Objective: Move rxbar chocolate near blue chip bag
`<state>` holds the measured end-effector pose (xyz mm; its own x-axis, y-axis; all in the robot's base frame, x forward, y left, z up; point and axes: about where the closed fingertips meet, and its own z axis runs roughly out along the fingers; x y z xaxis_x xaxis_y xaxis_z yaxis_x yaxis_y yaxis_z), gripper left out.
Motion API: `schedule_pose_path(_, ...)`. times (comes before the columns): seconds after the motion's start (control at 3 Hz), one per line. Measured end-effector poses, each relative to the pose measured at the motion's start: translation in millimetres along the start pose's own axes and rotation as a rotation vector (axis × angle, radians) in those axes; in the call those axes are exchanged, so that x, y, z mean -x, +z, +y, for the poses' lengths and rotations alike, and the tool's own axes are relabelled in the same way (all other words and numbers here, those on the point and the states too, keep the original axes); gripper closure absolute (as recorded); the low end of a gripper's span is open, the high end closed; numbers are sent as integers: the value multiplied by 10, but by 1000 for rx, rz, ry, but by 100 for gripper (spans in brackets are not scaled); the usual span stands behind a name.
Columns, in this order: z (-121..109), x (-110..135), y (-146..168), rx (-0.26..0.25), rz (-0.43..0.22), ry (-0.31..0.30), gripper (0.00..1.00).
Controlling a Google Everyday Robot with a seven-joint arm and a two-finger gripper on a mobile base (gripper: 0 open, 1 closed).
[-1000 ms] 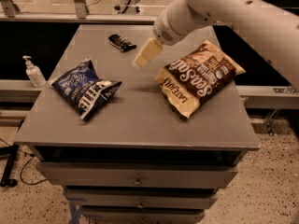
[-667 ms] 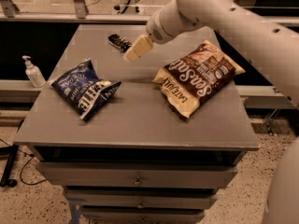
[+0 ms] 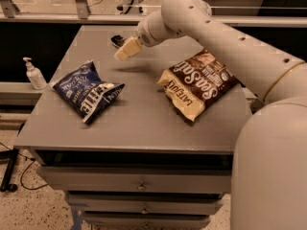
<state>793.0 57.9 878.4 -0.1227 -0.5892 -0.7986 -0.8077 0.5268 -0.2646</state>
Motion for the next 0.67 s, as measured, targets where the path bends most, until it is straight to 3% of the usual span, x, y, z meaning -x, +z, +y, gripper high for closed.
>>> schedule_pose_path(0.67, -150, -58, 512, -11, -31, 88, 0)
